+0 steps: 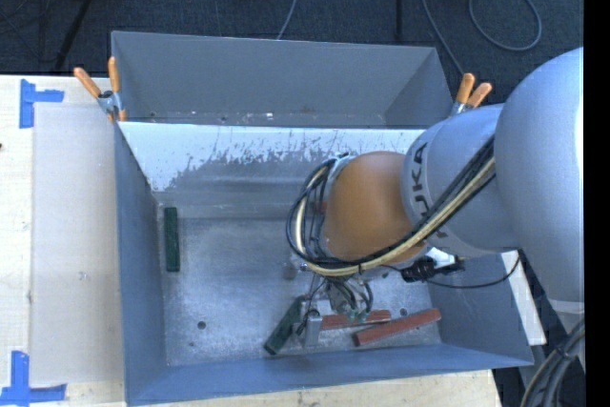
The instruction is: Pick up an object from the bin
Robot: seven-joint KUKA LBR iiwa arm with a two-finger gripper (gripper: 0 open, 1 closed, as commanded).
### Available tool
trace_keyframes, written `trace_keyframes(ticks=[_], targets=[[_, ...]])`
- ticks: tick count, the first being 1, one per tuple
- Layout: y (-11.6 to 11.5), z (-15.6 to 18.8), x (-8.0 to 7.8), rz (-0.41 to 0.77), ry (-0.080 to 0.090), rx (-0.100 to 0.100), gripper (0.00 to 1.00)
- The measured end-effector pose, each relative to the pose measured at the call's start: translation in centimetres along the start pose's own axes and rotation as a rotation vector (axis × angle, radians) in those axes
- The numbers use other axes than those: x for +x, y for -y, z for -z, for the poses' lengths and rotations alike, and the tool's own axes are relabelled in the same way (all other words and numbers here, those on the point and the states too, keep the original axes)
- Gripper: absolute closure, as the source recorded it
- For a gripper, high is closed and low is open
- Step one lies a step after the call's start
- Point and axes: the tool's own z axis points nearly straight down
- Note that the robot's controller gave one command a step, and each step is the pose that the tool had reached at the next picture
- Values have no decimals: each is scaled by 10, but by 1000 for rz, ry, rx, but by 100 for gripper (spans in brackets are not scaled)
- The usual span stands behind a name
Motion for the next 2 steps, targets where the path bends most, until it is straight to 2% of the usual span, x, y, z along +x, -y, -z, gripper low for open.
trace_keyframes(ticks=[1, 2], targets=[[-3, 6, -3, 0, 8, -4, 100], [-1, 4, -3, -3, 8, -2, 0]])
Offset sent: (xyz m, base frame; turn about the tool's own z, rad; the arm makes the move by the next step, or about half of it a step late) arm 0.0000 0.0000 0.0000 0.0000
